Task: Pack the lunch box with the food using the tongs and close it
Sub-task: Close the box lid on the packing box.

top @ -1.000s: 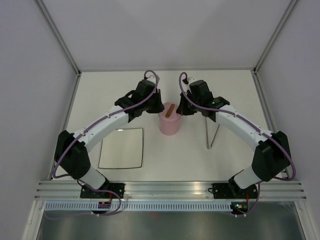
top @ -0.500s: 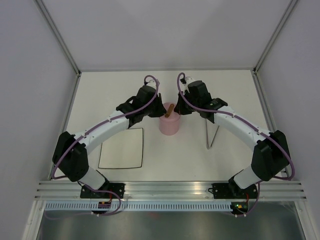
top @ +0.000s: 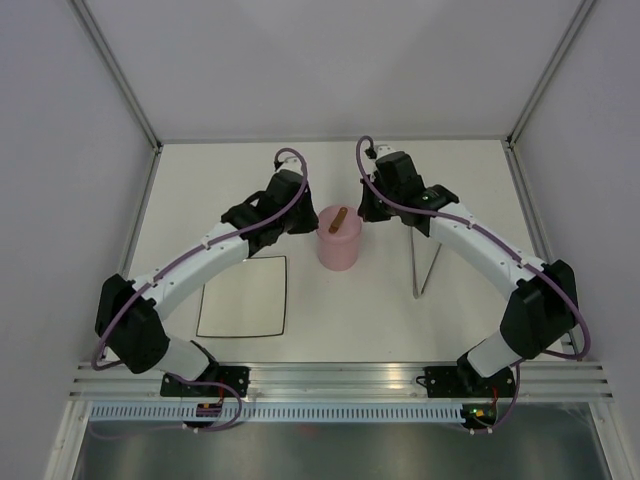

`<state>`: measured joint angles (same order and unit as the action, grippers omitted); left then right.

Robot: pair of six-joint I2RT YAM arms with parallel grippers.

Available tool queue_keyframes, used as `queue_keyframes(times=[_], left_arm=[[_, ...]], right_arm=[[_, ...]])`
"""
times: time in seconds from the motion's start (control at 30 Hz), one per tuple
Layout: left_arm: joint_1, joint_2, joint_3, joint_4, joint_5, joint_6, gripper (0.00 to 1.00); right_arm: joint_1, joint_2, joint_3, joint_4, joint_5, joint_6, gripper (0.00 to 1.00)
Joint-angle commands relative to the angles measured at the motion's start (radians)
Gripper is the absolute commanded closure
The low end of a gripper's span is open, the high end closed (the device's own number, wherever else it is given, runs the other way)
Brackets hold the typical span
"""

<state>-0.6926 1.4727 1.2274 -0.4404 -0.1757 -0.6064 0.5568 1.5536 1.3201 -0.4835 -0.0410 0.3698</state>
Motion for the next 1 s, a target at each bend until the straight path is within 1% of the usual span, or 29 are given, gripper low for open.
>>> queue_keyframes(times=[0.0, 0.03, 0.07, 0.13, 0.17, 0.23, 0.27, 0.3, 0.33, 0.37, 0.47, 0.63, 0.73, 0.9, 0.97], left_arm=[[0.001, -0.074, 0.075, -0.049, -0.100, 0.065, 0.79], [0.001, -0.080, 0.083, -0.050, -0.117, 0.071, 0.76], [0.001, -0.084, 0.086, -0.055, -0.125, 0.077, 0.70], [0.001, -0.100, 0.083, -0.064, -0.149, 0.088, 0.65], [0.001, -0.103, 0.080, -0.069, -0.162, 0.088, 0.59], [0.005, -0.114, 0.061, -0.078, -0.195, 0.085, 0.53], [0.007, -0.114, 0.054, -0.080, -0.203, 0.080, 0.49], [0.010, -0.114, 0.049, -0.078, -0.206, 0.074, 0.48], [0.016, -0.111, 0.041, -0.081, -0.211, 0.073, 0.47], [0.019, -0.103, 0.038, -0.081, -0.211, 0.069, 0.46], [0.037, -0.092, 0.032, -0.074, -0.200, 0.051, 0.46], [0.085, -0.086, -0.006, 0.008, -0.067, 0.050, 0.46], [0.091, -0.061, -0.019, 0.031, -0.004, 0.043, 0.46], [0.091, -0.038, -0.069, 0.133, 0.119, 0.016, 0.51], [0.091, -0.031, -0.075, 0.152, 0.142, 0.005, 0.54]], right_arm=[[-0.020, -0.018, 0.059, 0.000, 0.075, -0.011, 1.00], [-0.023, -0.021, 0.060, 0.005, 0.082, -0.009, 1.00], [-0.034, -0.024, 0.059, 0.009, 0.087, -0.003, 1.00], [-0.046, -0.038, 0.033, 0.025, 0.089, 0.021, 0.99], [-0.060, -0.049, 0.021, 0.048, 0.084, 0.033, 0.97], [-0.070, -0.059, -0.022, 0.072, 0.046, 0.067, 0.93], [-0.078, -0.069, -0.036, 0.092, 0.046, 0.078, 0.83], [-0.080, -0.076, -0.054, 0.105, 0.046, 0.086, 0.77], [-0.078, -0.084, -0.094, 0.121, 0.009, 0.110, 0.71], [-0.078, -0.098, -0.113, 0.158, -0.003, 0.125, 0.56], [-0.072, -0.118, -0.176, 0.215, -0.008, 0.181, 0.44], [-0.041, -0.148, -0.246, 0.247, 0.013, 0.242, 0.45], [-0.026, -0.176, -0.286, 0.272, 0.009, 0.256, 0.45], [-0.023, -0.184, -0.295, 0.295, 0.000, 0.236, 0.47], [-0.023, -0.184, -0.283, 0.292, 0.000, 0.233, 0.47]])
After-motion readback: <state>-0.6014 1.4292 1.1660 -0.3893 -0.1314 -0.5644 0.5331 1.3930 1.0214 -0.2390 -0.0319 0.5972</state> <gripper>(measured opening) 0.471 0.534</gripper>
